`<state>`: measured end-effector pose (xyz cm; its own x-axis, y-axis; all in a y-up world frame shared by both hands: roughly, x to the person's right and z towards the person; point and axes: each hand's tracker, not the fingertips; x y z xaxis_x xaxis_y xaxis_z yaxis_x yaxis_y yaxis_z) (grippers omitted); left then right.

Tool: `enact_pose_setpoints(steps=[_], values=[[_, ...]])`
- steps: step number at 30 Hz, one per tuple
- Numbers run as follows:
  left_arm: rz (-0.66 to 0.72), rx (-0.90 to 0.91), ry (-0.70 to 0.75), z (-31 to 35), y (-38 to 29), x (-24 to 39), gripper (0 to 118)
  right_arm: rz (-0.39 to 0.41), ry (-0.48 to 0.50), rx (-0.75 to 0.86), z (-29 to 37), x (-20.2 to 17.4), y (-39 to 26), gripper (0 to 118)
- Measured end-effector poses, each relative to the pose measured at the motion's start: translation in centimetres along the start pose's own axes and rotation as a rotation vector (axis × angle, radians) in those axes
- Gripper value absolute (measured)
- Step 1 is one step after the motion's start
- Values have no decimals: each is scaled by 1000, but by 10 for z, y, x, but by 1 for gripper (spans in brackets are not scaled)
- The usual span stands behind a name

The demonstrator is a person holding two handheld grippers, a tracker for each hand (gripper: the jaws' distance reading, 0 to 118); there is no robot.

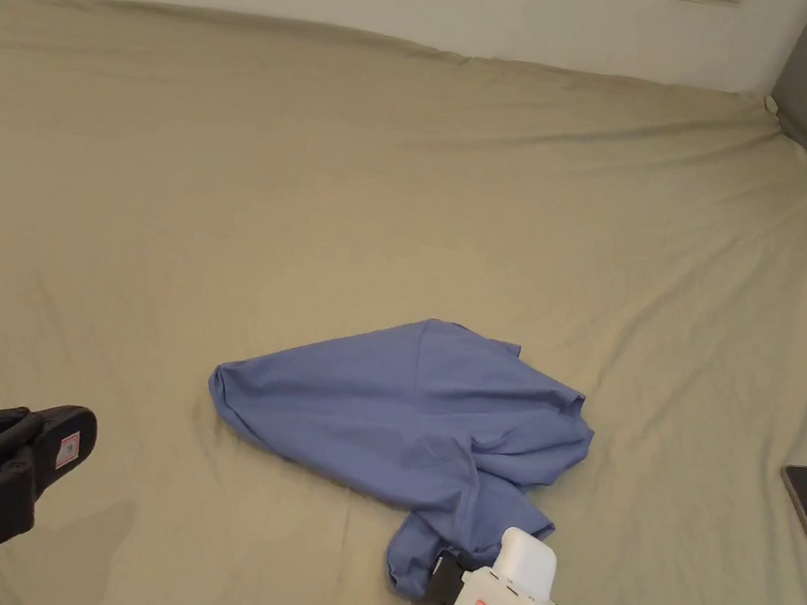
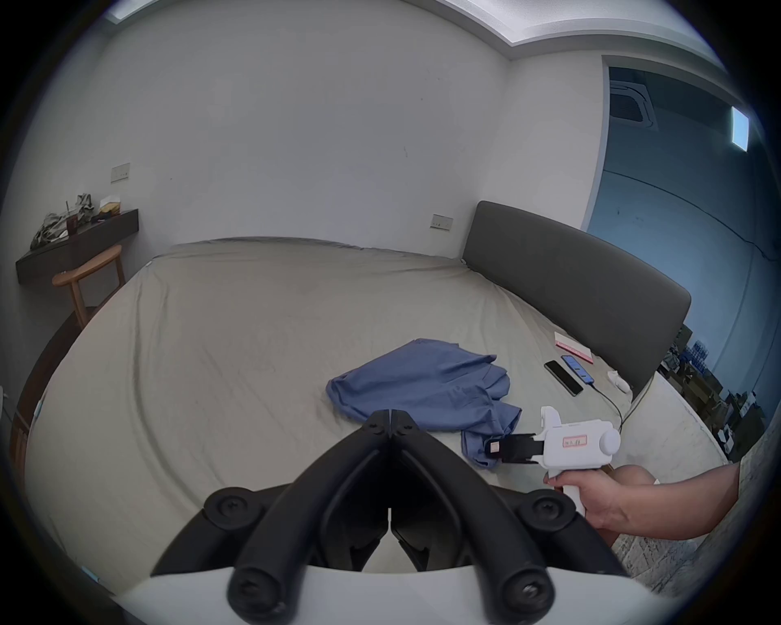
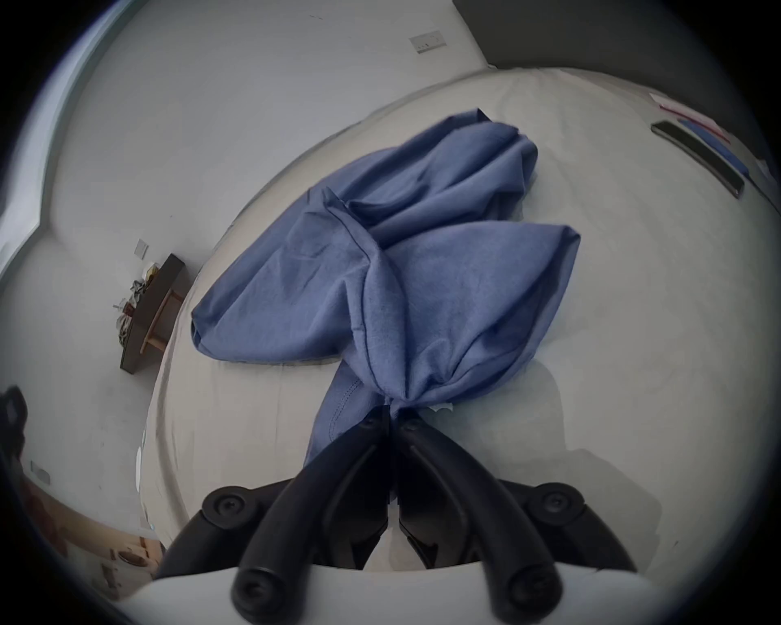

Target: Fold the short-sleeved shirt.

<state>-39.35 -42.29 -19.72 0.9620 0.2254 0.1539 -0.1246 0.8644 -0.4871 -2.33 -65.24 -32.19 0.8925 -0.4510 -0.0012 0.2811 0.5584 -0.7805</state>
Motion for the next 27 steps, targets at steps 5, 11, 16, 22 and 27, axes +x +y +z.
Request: enact_pose_setpoints(steps=[5, 11, 16, 22, 27], values=[[-28, 29, -51, -34, 25, 24, 0, -10, 47, 10, 22, 17, -2, 1], [-192, -45, -163, -131, 50, 82, 0, -17, 74, 42, 39, 43, -4, 1], [-335, -176, -224, -254, 63, 136, 0, -55, 103, 54, 42, 56, -3, 1], [-638, -318, -270, -383, 40, 197, 35, -94, 134, 71, 41, 60, 1, 1], [-771, -392, -313, -448, 22, 217, 88, -111, 161, 83, 44, 62, 6, 1]])
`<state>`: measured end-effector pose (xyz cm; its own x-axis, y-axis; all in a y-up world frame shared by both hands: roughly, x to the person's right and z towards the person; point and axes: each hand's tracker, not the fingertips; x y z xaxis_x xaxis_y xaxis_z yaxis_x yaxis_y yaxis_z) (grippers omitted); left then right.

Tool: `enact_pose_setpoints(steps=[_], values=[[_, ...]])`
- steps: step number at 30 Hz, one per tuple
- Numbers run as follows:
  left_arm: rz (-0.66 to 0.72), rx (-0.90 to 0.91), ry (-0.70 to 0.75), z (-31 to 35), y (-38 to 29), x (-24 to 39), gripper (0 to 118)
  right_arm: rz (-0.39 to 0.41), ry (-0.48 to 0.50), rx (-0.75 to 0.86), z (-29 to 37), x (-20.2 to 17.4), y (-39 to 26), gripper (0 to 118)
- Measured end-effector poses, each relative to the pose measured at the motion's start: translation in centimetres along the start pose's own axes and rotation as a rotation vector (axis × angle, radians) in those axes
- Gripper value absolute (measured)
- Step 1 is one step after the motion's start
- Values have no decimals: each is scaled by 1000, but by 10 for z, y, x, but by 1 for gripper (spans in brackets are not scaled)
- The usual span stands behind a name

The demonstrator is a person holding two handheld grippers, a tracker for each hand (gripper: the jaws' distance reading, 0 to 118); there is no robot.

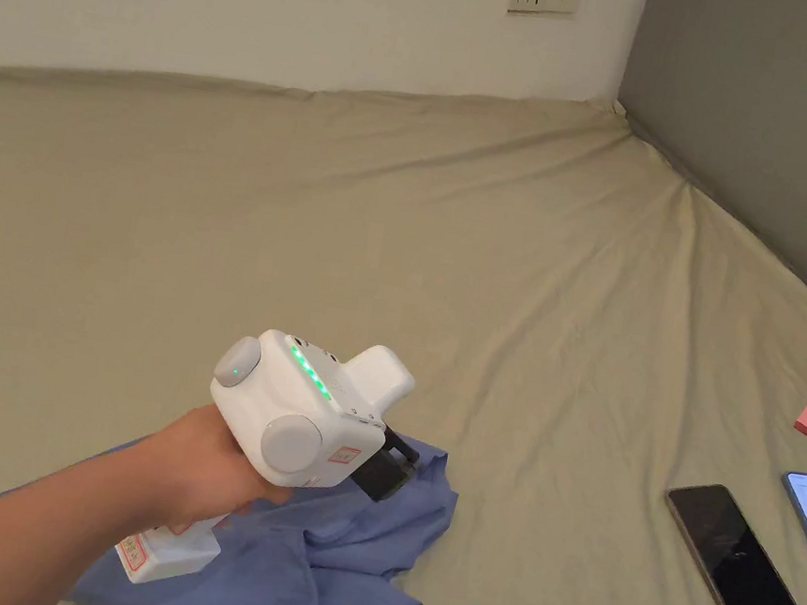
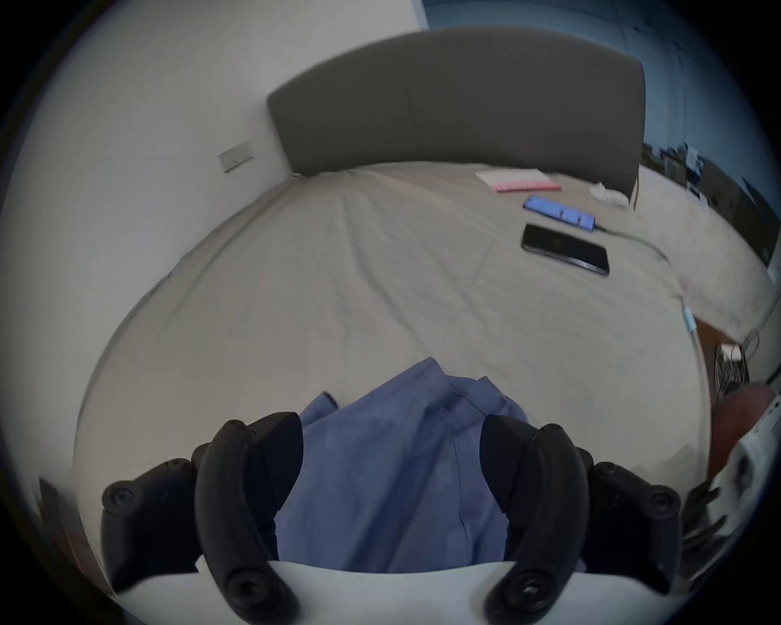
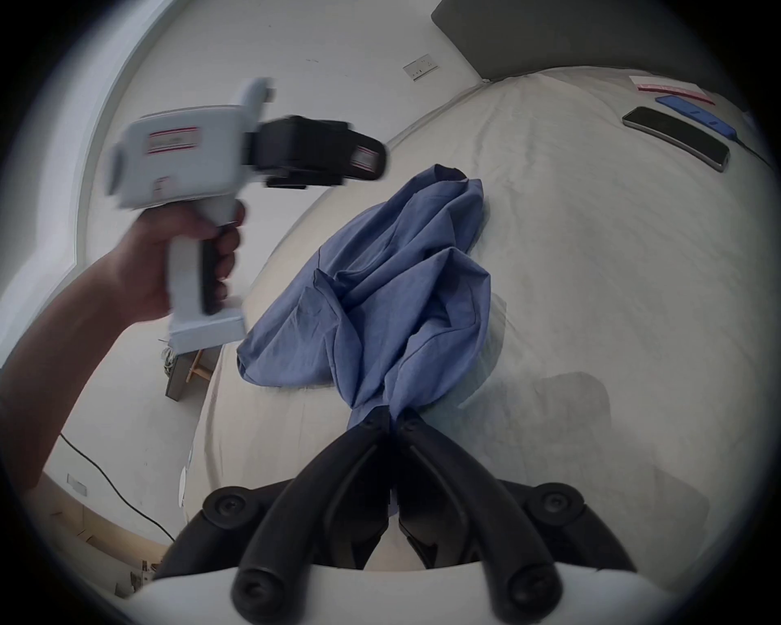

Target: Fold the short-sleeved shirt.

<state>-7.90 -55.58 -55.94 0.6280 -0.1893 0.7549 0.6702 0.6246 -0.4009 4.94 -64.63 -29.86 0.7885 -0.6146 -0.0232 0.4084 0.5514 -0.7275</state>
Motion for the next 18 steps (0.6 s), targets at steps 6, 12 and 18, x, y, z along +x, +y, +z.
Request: enact_pose_setpoints(steps=[6, 12, 18], values=[[5, -123, -48, -56, 12, -3, 88, -55, 22, 8, -2, 7, 5, 1], [157, -184, -95, -80, 11, -18, 58, -64, 38, 32, -2, 6, 13, 1], [349, -145, -145, -75, 5, -44, 3, -86, 50, 29, -7, 7, 13, 1]])
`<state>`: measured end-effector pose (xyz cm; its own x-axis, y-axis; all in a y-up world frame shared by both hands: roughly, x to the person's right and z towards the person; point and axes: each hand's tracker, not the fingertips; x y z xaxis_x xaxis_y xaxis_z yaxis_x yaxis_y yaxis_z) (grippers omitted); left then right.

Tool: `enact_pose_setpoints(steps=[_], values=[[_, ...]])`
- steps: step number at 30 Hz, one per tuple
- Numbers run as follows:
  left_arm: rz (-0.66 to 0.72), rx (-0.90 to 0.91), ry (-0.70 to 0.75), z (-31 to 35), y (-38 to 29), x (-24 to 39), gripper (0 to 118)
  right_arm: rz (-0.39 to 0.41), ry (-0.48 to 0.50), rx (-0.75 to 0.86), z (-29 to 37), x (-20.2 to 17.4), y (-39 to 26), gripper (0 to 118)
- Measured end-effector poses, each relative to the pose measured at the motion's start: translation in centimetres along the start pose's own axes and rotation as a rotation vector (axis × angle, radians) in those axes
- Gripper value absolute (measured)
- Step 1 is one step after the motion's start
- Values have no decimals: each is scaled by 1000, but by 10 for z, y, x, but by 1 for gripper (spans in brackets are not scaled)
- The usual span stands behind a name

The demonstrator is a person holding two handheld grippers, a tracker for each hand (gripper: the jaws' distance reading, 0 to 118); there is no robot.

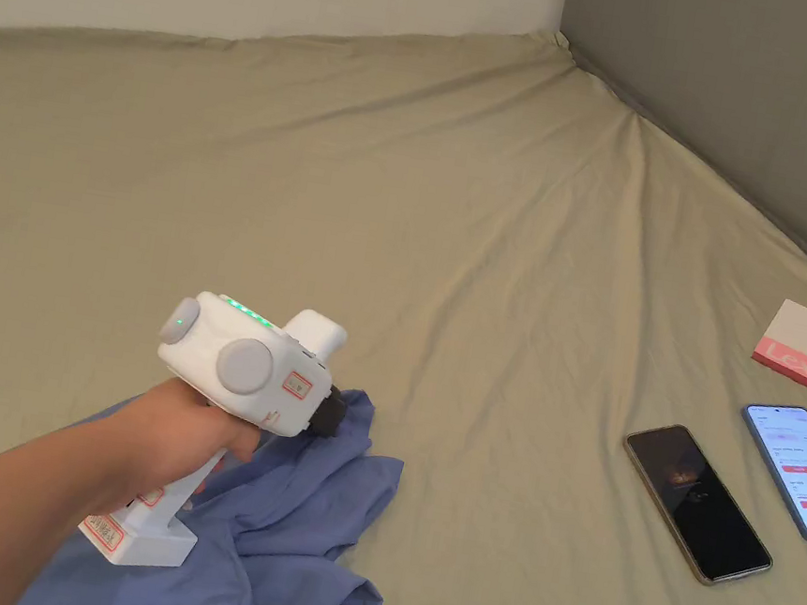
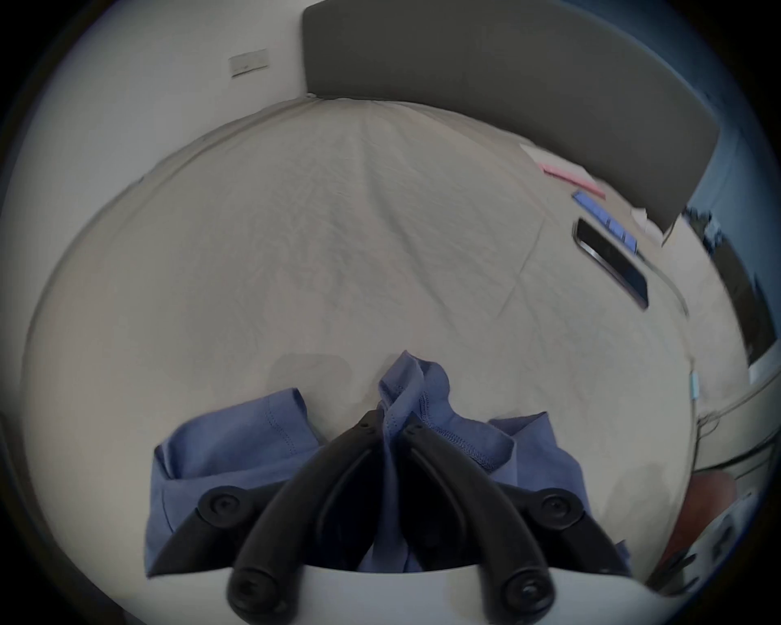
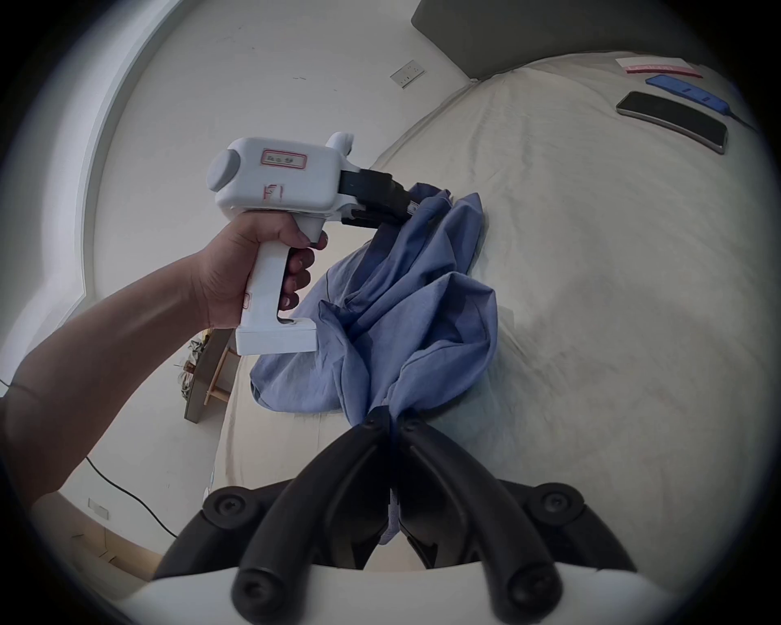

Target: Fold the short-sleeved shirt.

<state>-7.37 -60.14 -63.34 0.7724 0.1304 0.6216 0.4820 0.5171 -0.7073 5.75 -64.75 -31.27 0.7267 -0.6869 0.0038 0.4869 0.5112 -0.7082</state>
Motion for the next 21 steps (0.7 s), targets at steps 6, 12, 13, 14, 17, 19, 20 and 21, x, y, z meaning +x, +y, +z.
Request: enact_pose_setpoints(steps=[6, 12, 13, 14, 17, 19, 20, 21], values=[[95, 75, -28, 22, -4, -22, 2, 13, -3, 0, -2, -2, -2, 1], [234, 197, -41, 68, -16, -43, 2, 22, 0, 9, 2, -4, 5, 1], [257, 217, -40, 78, -19, -47, 2, 23, 2, 12, 4, -4, 8, 1], [280, 247, -42, 91, -24, -51, 2, 28, 7, 13, 6, -4, 11, 1], [353, 341, -46, 136, -43, -61, 1, 75, 2, 32, 17, -5, 22, 1], [397, 406, -67, 170, -61, -66, 1, 72, 13, 39, 26, -4, 32, 0], [417, 435, -46, 187, -69, -67, 1, 74, 12, 50, 31, -4, 36, 0], [418, 460, -28, 205, -78, -65, 1, 98, 1, 61, 35, -5, 41, 0]])
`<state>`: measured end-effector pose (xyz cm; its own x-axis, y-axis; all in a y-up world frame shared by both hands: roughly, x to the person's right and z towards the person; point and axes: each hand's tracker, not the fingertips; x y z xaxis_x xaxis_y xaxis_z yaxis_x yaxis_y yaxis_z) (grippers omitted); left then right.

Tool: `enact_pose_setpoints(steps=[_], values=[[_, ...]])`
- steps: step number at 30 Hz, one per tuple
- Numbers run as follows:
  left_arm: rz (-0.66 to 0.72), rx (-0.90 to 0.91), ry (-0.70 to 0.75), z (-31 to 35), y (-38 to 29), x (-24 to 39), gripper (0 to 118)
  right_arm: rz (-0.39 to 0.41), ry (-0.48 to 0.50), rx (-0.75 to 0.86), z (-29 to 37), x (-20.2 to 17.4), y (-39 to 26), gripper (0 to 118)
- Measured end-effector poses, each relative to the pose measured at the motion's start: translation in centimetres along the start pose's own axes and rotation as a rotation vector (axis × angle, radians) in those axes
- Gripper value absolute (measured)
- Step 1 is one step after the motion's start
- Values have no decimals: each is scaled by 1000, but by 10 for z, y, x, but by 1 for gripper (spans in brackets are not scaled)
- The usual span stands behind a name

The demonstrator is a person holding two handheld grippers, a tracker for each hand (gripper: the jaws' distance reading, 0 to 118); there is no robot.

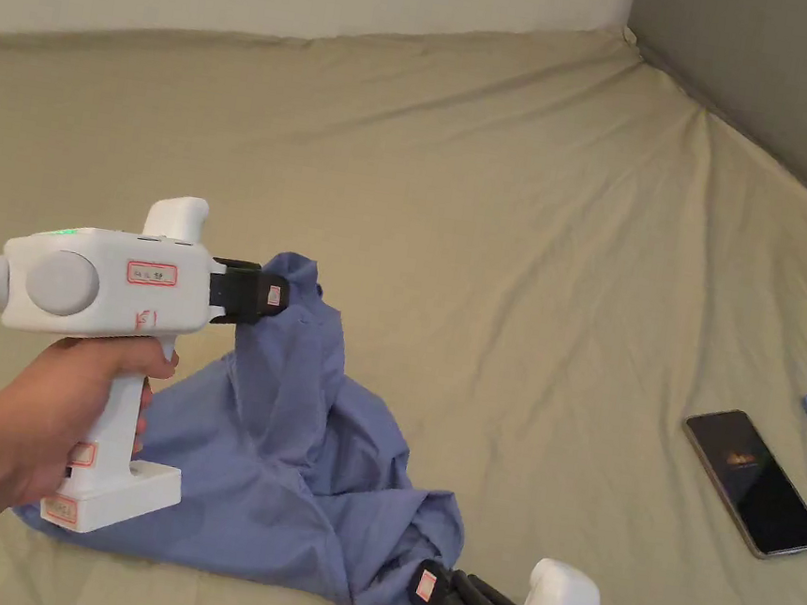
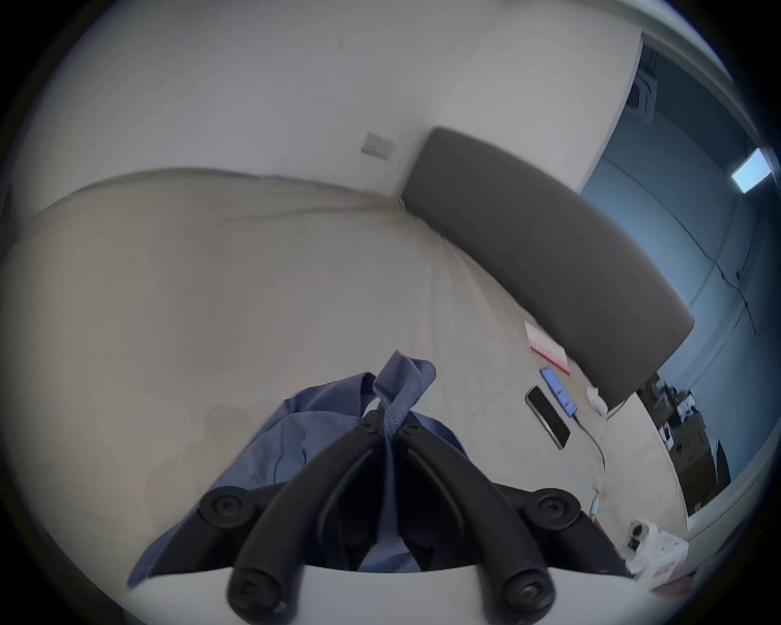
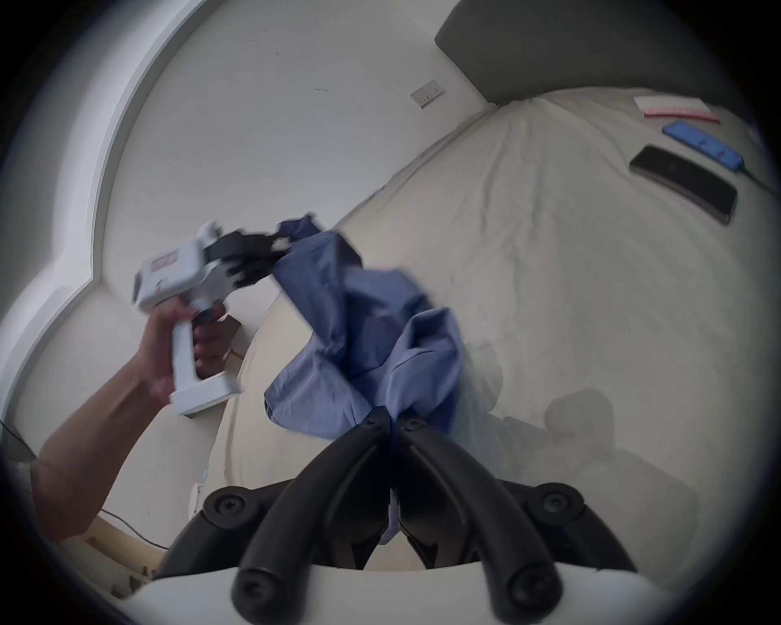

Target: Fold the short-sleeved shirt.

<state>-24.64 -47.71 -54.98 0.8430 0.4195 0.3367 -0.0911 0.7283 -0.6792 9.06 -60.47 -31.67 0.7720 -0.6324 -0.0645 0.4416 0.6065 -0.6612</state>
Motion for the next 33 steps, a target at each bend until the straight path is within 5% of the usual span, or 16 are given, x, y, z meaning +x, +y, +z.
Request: enact_pose_setpoints(steps=[12, 23, 33], values=[[110, 201, 38, 161, -16, -18, 1, 151, 33, 54, 39, -33, 65, 0], [120, 410, 35, 301, 14, 8, 1, 371, 138, 195, 101, -139, 150, 0], [102, 557, 59, 393, 71, 27, 1, 446, 191, 309, 140, -224, 238, 0]])
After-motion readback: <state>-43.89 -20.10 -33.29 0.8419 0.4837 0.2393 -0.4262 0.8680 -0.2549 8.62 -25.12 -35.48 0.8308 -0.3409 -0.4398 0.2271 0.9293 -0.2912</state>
